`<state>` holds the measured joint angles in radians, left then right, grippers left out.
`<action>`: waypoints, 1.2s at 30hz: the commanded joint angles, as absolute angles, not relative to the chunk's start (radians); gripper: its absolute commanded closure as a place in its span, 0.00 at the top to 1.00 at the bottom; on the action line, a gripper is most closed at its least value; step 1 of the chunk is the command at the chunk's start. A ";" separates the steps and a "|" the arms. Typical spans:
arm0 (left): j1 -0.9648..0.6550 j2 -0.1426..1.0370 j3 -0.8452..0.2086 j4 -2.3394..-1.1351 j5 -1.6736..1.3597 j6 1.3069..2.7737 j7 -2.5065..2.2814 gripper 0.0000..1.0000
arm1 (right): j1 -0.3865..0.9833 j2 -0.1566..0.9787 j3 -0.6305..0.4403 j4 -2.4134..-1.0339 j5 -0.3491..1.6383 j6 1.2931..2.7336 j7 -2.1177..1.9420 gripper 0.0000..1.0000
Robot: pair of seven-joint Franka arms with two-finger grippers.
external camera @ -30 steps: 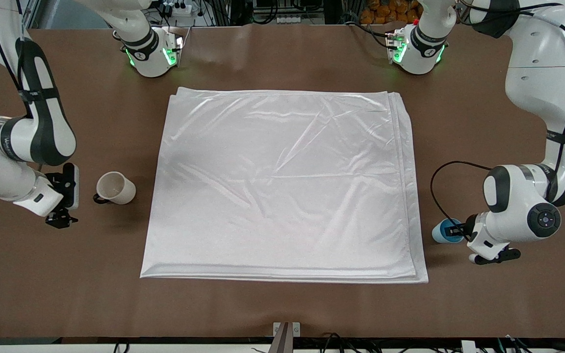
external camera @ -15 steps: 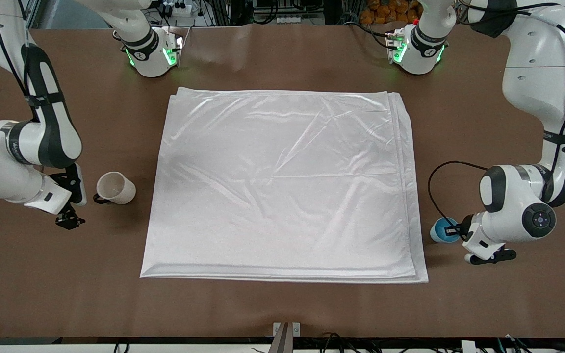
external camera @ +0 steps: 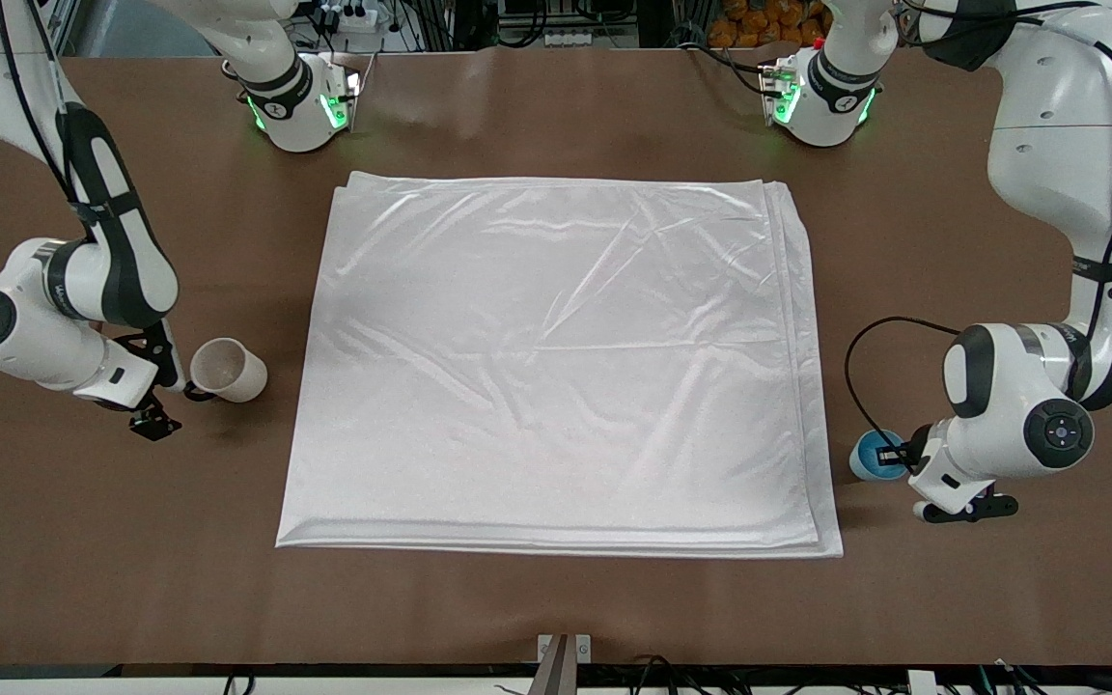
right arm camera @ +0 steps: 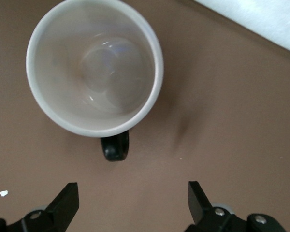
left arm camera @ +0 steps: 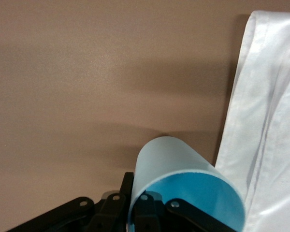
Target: Place blue cup into white mug on cloth
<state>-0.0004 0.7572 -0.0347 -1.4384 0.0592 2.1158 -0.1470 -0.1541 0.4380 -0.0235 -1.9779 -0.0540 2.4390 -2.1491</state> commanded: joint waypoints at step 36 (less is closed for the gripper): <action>-0.009 0.476 -0.109 -1.436 0.066 1.962 -0.144 0.00 | -0.176 0.456 0.003 -2.089 -0.061 2.580 -2.238 1.00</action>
